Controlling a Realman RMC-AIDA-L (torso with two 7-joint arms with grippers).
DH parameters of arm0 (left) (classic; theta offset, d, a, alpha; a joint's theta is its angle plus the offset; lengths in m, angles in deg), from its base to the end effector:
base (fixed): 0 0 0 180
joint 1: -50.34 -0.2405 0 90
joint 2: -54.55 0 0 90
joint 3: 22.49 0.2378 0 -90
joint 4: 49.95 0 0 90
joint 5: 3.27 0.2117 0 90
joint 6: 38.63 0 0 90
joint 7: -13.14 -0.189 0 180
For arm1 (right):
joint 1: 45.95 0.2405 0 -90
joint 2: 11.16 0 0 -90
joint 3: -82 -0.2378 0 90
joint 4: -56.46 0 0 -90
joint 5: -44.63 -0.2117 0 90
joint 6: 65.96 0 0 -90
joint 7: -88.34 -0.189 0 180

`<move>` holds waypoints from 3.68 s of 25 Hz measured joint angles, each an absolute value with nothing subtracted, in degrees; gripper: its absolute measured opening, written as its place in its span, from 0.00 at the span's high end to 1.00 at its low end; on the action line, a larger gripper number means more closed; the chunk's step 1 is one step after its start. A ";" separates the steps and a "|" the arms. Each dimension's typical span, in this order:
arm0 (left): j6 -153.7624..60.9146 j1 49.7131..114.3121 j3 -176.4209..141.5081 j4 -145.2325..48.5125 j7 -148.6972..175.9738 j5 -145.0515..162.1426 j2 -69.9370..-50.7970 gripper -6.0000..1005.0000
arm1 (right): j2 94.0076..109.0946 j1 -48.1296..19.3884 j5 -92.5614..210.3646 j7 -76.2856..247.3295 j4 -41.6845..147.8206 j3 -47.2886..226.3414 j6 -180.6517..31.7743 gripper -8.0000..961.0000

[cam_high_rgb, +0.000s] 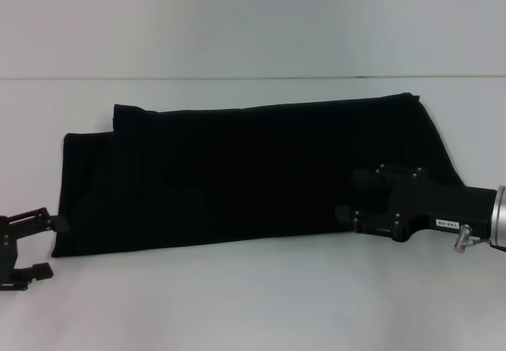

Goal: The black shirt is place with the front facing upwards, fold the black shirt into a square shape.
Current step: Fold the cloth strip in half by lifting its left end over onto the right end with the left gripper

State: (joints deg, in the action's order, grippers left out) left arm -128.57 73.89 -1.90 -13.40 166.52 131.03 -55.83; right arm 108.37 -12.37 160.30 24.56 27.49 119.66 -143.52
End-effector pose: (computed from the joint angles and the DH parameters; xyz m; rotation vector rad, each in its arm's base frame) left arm -0.3556 0.3008 0.0441 -1.5541 -2.3993 -0.6822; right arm 0.2453 0.3593 -0.0570 -2.6580 0.4226 0.5563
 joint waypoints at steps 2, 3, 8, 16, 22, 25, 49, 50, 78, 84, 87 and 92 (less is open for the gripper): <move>-127.56 74.11 -2.08 -14.25 166.74 130.99 -55.97 0.05 | 108.37 -12.28 160.28 24.54 27.64 119.67 -143.49 0.23; -127.15 74.18 -2.09 -14.63 166.84 130.94 -56.02 0.05 | 108.37 -12.28 160.27 24.53 27.66 119.67 -143.48 0.23; -124.65 74.39 -2.11 -16.44 167.33 130.92 -55.81 0.06 | 108.36 -12.28 160.28 24.46 27.75 119.70 -143.50 0.23; -121.36 74.69 -2.29 -18.10 167.98 130.86 -55.61 0.06 | 108.38 -12.26 160.29 24.47 28.05 119.66 -143.89 0.23; -120.09 75.57 -2.10 -18.98 168.02 131.07 -55.51 0.06 | 108.52 -12.09 160.27 24.57 28.37 119.58 -143.72 0.23; -119.27 76.01 -1.91 -19.01 168.18 131.14 -55.49 0.06 | 108.57 -11.96 160.20 24.58 28.40 119.42 -144.06 0.23; -114.98 82.34 5.84 -19.68 167.61 131.37 -54.91 0.07 | 108.63 -11.19 159.15 24.62 29.85 119.28 -144.13 0.23; -114.91 82.34 5.94 -19.25 167.54 131.35 -54.94 0.07 | 108.62 -11.18 159.15 24.62 29.85 119.27 -144.13 0.23; -114.45 83.20 6.33 -18.16 163.29 129.66 -55.01 0.96 | 108.45 -11.36 159.07 24.61 30.19 125.37 -137.60 0.23; -114.52 83.10 6.08 -17.47 162.46 128.89 -53.92 0.97 | 108.45 -11.40 158.68 24.26 30.08 124.05 -137.78 0.23; -114.50 82.30 4.41 -17.03 162.44 128.88 -52.69 0.97 | 108.45 -11.45 158.66 24.08 30.06 122.99 -138.10 0.23; -114.36 80.52 0.03 -16.99 162.41 129.20 -49.14 0.97 | 108.40 -12.03 158.63 23.97 30.03 121.23 -138.22 0.23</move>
